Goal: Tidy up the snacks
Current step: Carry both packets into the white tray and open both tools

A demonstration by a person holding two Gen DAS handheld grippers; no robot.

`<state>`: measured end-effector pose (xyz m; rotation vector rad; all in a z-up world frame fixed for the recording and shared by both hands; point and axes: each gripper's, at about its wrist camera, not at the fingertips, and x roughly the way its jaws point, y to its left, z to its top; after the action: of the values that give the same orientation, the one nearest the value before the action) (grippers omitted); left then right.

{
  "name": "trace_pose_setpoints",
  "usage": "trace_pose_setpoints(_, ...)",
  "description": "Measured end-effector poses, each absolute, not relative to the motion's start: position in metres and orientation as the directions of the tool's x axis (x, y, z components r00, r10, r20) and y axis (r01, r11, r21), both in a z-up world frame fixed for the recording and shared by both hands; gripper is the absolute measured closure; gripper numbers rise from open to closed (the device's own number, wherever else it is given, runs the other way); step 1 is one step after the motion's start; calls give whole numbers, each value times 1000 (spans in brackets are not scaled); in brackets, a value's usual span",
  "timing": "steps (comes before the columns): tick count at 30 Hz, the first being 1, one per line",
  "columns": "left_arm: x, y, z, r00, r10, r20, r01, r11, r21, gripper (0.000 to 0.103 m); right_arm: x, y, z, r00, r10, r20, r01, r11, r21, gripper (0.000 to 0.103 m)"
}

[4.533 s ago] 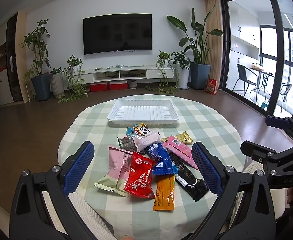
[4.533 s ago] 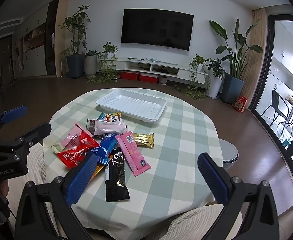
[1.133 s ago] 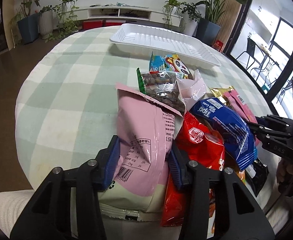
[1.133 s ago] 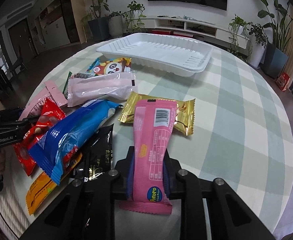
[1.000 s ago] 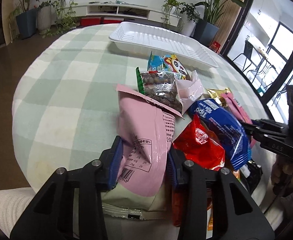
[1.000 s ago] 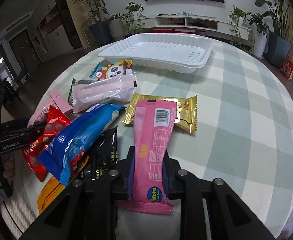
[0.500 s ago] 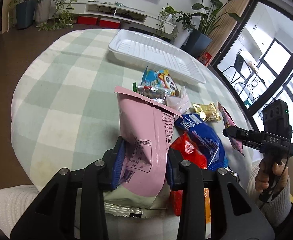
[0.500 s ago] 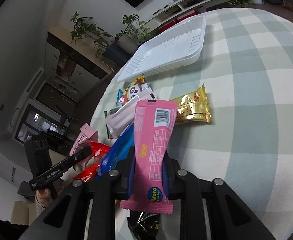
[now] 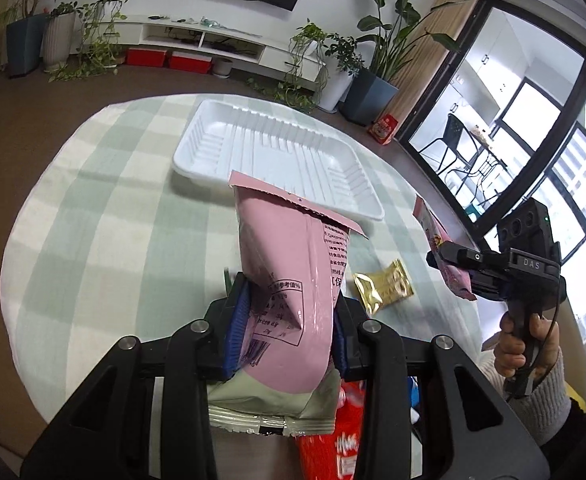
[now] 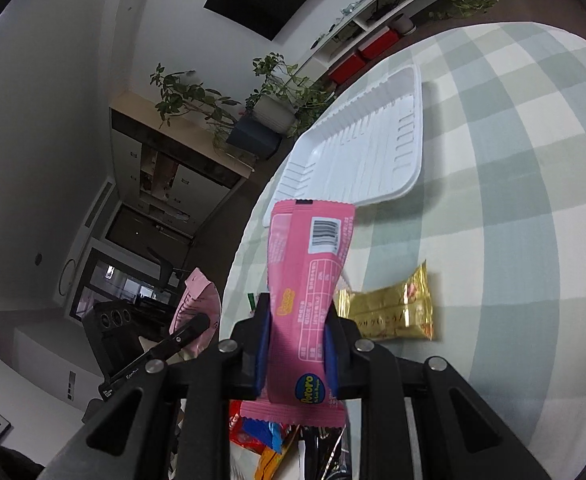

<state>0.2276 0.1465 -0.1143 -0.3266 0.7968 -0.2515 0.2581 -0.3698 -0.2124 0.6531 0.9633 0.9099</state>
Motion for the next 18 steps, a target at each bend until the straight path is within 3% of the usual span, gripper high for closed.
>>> trace_pose_setpoints(10, 313, 160, -97, 656, -374, -656, 117, 909, -400, 71, 336, -348, -194, 273, 877, -395, -344, 473, 811, 78)
trace_pose_setpoints(18, 393, 159, -114, 609, -379, -696, 116, 911, -395, 71, 396, -332, -209, 260, 869, -420, -312, 487, 816, 78)
